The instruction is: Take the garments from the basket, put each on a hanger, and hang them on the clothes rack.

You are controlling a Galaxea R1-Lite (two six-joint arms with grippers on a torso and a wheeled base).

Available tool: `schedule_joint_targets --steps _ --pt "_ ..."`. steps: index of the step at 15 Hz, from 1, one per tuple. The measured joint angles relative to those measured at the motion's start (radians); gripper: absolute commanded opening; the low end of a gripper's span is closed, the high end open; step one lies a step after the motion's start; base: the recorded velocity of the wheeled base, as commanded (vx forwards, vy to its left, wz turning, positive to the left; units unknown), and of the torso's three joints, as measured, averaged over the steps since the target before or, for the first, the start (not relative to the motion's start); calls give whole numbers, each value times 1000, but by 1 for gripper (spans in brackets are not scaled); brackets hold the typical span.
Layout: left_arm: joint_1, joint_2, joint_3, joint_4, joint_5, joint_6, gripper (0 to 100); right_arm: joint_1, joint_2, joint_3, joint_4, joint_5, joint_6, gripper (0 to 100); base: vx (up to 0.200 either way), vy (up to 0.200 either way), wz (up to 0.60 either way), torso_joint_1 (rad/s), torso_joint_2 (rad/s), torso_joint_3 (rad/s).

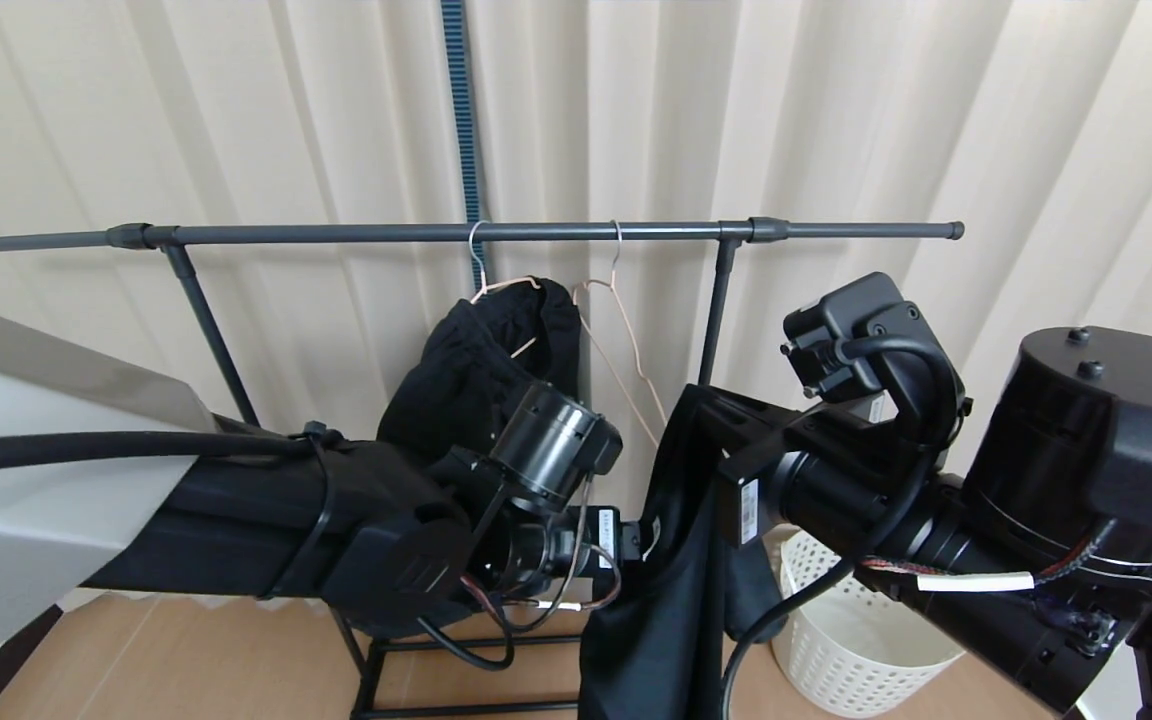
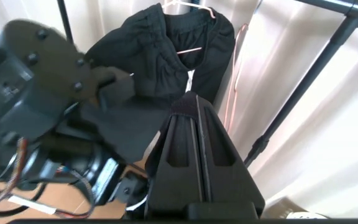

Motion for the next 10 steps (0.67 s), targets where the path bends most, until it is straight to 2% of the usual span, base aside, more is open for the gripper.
schedule_joint_targets --steps 10 --pt "-5 82 3 28 26 23 100 -15 -36 1 0 5 -1 0 0 0 0 0 0 0"
